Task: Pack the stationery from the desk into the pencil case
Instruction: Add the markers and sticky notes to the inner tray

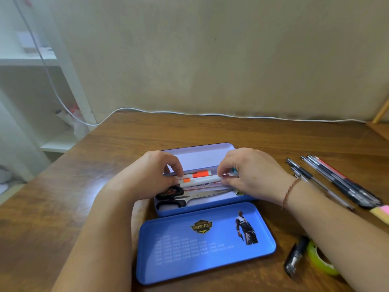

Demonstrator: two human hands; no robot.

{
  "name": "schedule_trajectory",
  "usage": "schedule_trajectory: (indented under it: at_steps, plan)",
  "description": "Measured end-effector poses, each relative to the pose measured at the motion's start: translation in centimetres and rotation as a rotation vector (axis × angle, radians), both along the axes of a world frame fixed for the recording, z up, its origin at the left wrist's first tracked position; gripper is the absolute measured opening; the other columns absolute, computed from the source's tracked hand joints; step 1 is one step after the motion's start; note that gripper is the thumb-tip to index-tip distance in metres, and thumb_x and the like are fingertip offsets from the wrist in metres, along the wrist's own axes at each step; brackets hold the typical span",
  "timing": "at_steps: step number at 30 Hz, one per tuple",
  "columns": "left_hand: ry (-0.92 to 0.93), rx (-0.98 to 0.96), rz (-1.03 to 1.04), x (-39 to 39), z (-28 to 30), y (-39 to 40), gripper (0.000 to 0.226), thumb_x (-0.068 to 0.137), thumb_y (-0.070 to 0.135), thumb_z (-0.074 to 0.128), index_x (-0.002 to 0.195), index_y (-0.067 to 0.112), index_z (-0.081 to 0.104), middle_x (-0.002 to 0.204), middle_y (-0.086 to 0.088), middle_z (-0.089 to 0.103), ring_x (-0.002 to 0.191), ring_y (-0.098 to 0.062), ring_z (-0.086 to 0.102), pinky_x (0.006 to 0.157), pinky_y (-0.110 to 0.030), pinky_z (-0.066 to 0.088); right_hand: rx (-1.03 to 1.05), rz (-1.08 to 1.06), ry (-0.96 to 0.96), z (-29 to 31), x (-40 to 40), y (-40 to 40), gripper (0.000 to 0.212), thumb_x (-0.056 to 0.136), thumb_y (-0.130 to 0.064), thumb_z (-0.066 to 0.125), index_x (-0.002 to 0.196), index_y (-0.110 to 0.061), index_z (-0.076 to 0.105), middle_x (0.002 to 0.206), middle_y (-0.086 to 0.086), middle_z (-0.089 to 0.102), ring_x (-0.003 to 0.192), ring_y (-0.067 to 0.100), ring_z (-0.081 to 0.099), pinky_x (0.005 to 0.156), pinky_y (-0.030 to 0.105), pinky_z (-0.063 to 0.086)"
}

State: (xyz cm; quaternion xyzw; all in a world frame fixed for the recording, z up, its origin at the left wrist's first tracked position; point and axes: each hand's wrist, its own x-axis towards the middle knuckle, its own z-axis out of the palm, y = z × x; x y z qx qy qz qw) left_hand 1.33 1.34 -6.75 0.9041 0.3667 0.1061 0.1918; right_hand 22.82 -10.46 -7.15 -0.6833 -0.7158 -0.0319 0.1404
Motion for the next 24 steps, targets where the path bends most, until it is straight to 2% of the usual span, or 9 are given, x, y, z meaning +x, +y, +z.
schedule_trajectory:
  at_steps: [3, 8, 13, 18, 21, 24]
  plan:
    - [0.025, 0.000, 0.001, 0.0, 0.0, -0.1, 0.014, 0.085, 0.024, 0.070, 0.079, 0.037, 0.070, 0.083, 0.016, 0.060, 0.067, -0.002, 0.055, 0.053, -0.012, 0.035, -0.002, -0.002, -0.022, 0.1, 0.2, 0.0, 0.009, 0.086, -0.035, 0.065, 0.093, -0.036, 0.070, 0.093, -0.015, 0.064, 0.088, 0.009, 0.056, 0.066, 0.024, 0.039]
    - [0.014, -0.012, 0.005, 0.3, -0.1, -0.3, 0.011, 0.085, 0.025, 0.069, 0.079, 0.034, 0.072, 0.080, 0.013, 0.063, 0.070, -0.005, 0.057, 0.054, -0.014, 0.038, 0.095, -0.058, -0.067, 1.6, 2.0, 0.1, 0.011, 0.087, -0.022, 0.065, 0.090, -0.032, 0.069, 0.096, -0.012, 0.065, 0.091, 0.016, 0.051, 0.068, 0.029, 0.042]
    - [0.031, 0.002, 0.005, 1.0, -0.1, -0.8, 0.006, 0.080, 0.031, 0.075, 0.078, 0.032, 0.069, 0.090, 0.009, 0.062, 0.084, -0.011, 0.058, 0.072, -0.028, 0.051, 0.138, -0.145, -0.027, 2.0, 3.2, -0.1, 0.007, 0.089, -0.028, 0.064, 0.092, -0.033, 0.066, 0.095, -0.013, 0.064, 0.092, 0.015, 0.054, 0.067, 0.029, 0.039]
    - [0.040, 0.047, -0.004, 2.0, 0.1, -1.4, 0.010, 0.078, 0.032, 0.076, 0.075, 0.031, 0.066, 0.098, 0.009, 0.062, 0.098, -0.018, 0.055, 0.091, -0.042, 0.047, 0.034, -0.114, -0.019, 1.7, 3.1, 0.1, 0.008, 0.088, -0.029, 0.065, 0.092, -0.035, 0.066, 0.095, -0.013, 0.064, 0.095, 0.015, 0.056, 0.073, 0.032, 0.047]
    - [0.019, 0.046, -0.009, 1.5, 0.3, -1.3, 0.008, 0.078, 0.032, 0.076, 0.074, 0.030, 0.069, 0.101, 0.012, 0.062, 0.104, -0.018, 0.053, 0.095, -0.045, 0.045, 0.009, -0.096, -0.043, 1.5, 2.9, 0.1, 0.009, 0.088, -0.030, 0.063, 0.093, -0.037, 0.066, 0.094, -0.015, 0.062, 0.093, 0.013, 0.054, 0.067, 0.029, 0.043]
    - [-0.034, 0.040, 0.043, 0.2, 0.5, -0.7, 0.012, 0.081, 0.023, 0.069, 0.073, 0.032, 0.068, 0.103, 0.012, 0.062, 0.101, -0.014, 0.056, 0.092, -0.043, 0.047, 0.011, -0.073, -0.066, 1.1, 2.1, 0.2, 0.009, 0.089, -0.032, 0.062, 0.094, -0.038, 0.067, 0.090, -0.018, 0.057, 0.092, 0.011, 0.052, 0.062, 0.026, 0.036]
